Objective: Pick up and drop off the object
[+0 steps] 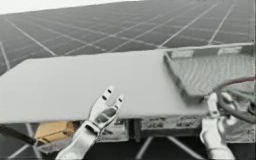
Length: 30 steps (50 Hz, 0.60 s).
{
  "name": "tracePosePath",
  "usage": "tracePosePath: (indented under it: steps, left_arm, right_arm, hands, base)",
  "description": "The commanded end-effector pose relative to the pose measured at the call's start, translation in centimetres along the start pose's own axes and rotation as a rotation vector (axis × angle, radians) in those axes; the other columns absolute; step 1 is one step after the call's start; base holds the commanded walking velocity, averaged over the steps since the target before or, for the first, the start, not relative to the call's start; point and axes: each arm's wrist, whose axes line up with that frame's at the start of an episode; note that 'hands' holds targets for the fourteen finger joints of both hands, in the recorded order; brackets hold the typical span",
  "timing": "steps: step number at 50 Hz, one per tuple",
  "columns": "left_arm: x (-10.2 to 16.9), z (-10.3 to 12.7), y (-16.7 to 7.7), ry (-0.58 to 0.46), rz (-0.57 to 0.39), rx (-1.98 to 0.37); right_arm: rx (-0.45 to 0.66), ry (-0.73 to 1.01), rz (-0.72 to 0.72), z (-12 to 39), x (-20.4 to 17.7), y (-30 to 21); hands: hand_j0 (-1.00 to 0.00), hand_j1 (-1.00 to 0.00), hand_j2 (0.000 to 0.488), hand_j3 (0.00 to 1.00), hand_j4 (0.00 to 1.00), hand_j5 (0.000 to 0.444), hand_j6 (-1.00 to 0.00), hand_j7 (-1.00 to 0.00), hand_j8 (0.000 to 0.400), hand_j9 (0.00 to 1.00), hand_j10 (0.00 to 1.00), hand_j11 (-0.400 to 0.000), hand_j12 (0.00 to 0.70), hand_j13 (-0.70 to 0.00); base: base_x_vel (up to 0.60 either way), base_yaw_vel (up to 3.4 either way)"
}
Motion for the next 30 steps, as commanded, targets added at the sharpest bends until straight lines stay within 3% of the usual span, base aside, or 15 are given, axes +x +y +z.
tracePosePath:
  steps: [1, 25, 26, 27, 30]
  left_arm:
    - [-0.3, 0.2, 0.4, -0.011, 0.009, -0.010]
    - [-0.3, 0.2, 0.4, -0.011, 0.009, -0.010]
    - [15.6, 7.0, 3.4, -0.126, 0.175, -0.002]
    - [16.0, 7.2, 5.1, -0.102, 0.226, 0.012]
    - [15.0, 9.2, 6.4, -0.190, 0.357, 0.067]
  right_arm:
    - [-0.010, -0.002, 0.033, -0.1, -0.3, 0.9]
    - [-0.010, -0.002, 0.033, -0.1, -0.3, 0.9]
    - [-0.072, 0.165, 0.129, -14.2, 10.4, 18.7]
    - [-0.060, 0.211, 0.045, -16.6, 12.9, 18.0]
    - [-0.075, 0.368, 0.101, -24.6, 11.4, 21.1]
  hands:
    - [0.00, 0.00, 0.000, 1.00, 1.00, 0.000, 0.00, 0.00, 0.000, 1.00, 1.00, -0.400, 0.000, -0.700]
    - [0.00, 0.00, 0.000, 1.00, 1.00, 0.000, 0.00, 0.00, 0.000, 1.00, 1.00, -0.400, 0.000, -0.700]
    - [0.00, 0.00, 0.000, 1.00, 1.00, 0.000, 0.00, 0.00, 0.000, 1.00, 1.00, -0.400, 0.000, -0.700]
    - [0.00, 0.00, 0.000, 1.00, 1.00, 0.000, 0.00, 0.00, 0.000, 1.00, 1.00, -0.400, 0.000, -0.700]
    - [0.00, 0.00, 0.000, 1.00, 1.00, 0.000, 0.00, 0.00, 0.000, 1.00, 1.00, -0.400, 0.000, -0.700]
  base:
    - [0.22, 0.10]
    - [0.20, 0.08]
    - [0.00, 0.39]
    - [0.00, 0.46]
    - [0.00, 0.65]
